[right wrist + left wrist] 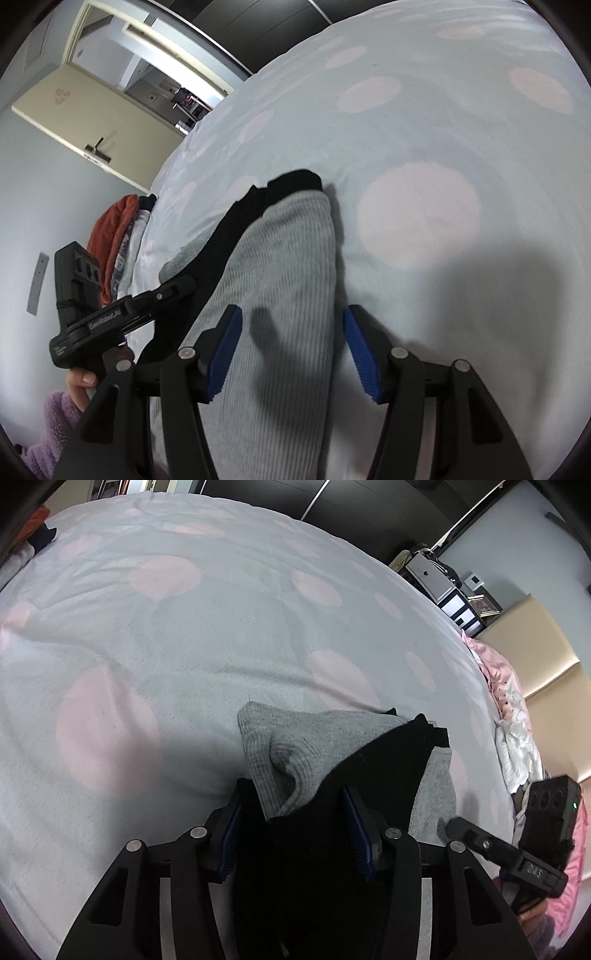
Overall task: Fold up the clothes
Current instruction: 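Grasp the folded grey bundle with both tools, then lift the bundle with both tools and carry it toward the clothes stack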
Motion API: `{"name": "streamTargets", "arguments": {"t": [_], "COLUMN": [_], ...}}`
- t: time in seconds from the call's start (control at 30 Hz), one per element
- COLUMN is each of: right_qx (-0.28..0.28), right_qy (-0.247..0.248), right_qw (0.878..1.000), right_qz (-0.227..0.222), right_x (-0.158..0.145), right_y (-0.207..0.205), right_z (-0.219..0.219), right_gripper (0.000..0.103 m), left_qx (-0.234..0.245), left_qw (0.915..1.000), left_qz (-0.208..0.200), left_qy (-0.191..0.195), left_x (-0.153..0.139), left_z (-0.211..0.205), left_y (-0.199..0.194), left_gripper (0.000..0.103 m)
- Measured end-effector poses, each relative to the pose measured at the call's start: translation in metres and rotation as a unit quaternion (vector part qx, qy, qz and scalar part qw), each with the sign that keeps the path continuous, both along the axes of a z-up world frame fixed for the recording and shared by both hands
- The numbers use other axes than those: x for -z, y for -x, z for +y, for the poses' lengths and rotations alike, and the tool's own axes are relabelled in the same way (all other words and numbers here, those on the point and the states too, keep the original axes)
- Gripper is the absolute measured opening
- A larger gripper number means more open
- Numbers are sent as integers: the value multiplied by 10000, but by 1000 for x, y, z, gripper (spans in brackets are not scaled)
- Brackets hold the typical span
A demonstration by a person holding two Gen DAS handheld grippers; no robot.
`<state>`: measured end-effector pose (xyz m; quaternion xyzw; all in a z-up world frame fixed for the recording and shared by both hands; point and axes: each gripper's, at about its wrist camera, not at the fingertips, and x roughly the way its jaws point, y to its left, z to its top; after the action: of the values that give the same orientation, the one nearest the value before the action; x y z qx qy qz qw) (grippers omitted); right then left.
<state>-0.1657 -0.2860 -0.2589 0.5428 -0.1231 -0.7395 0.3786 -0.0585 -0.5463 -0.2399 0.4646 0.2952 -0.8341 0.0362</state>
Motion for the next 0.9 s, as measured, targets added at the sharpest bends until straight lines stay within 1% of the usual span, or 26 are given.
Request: {"name": "streamTargets", "arguments": {"t": [0.07,0.1,0.13,0.17,0.23,0.27,0.37,0.53,0.7,0.83,0.9], "right_qx": [-30,-42,-55,-67,-72,-61,1,60,94,96,52], "right_qy": [-59,-89,-119,-149,-162,-135,-128,-197,-246,-368,-380], "right_qw": [9999,9998,9997,9995,9993,9994,9989,9956,9895,9807,9755], "right_qz": [105,161,217,273,325,307,462,917,1423,1918,2166], "right_x": [1,2,2,3,4,5,2,-13,-42,-70,-90], "right_y": [1,1,1,2,2,3,0,-11,-31,-58,-74], "right_z": [-4,-6,-8,-9,-11,-11,-12,-11,-9,-8,-7], "right_gripper": [54,50,40,31,23,18,10,8,8,8,7], "left_qx": [-3,-4,-5,-7,23,42,84,39,-29,-124,-175], "left_qw": [10000,10000,10000,10000,9999,9998,9993,9986,9968,9947,9924], "left_qz": [11,16,22,27,46,57,92,226,522,756,941], "left_qy": [27,41,54,68,145,188,364,480,603,682,776], "left_x": [0,0,-1,-1,-3,-4,-7,-19,-44,-65,-82], "left_z": [1,1,2,2,4,6,11,14,21,23,25], "left_y": [1,2,2,3,4,4,2,-3,-22,-44,-56], "left_gripper": [44,41,39,35,29,23,19,16,16,16,15]}}
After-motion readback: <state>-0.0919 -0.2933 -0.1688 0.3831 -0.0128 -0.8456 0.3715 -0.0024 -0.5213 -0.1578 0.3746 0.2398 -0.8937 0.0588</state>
